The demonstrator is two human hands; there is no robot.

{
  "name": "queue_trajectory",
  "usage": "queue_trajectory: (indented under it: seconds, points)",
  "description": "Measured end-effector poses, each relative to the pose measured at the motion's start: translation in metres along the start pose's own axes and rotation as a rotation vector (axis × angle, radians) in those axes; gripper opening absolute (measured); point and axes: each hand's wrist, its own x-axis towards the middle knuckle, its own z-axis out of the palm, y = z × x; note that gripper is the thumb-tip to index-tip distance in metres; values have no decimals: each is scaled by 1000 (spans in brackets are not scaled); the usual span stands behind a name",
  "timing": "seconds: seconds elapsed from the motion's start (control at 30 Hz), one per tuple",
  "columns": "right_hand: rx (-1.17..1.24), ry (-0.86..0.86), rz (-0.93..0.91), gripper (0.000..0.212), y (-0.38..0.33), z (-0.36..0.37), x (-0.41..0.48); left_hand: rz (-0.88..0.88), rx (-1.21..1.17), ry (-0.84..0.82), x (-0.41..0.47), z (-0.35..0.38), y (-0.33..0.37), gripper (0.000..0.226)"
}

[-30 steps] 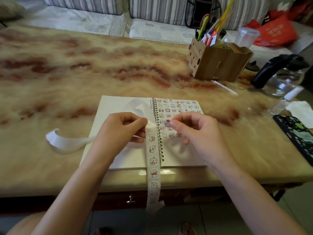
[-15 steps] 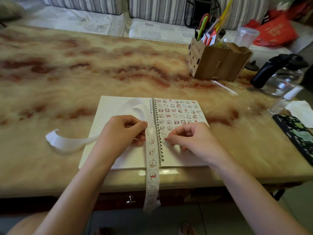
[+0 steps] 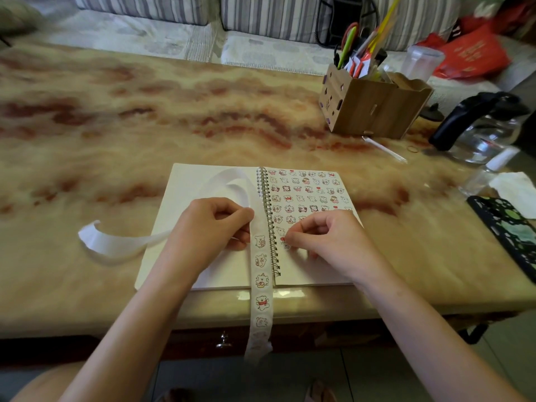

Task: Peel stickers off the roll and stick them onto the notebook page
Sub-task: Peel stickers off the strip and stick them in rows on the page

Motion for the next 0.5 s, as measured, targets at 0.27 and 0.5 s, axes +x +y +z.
queue_trajectory:
  seconds: [0.27, 0.5]
  points:
    - [-9, 11, -29, 3, -1, 1, -2, 1, 2, -3, 0, 0, 0, 19]
    - [-68, 53, -41, 5, 6, 6, 1, 7, 4, -5, -1, 1, -1, 20]
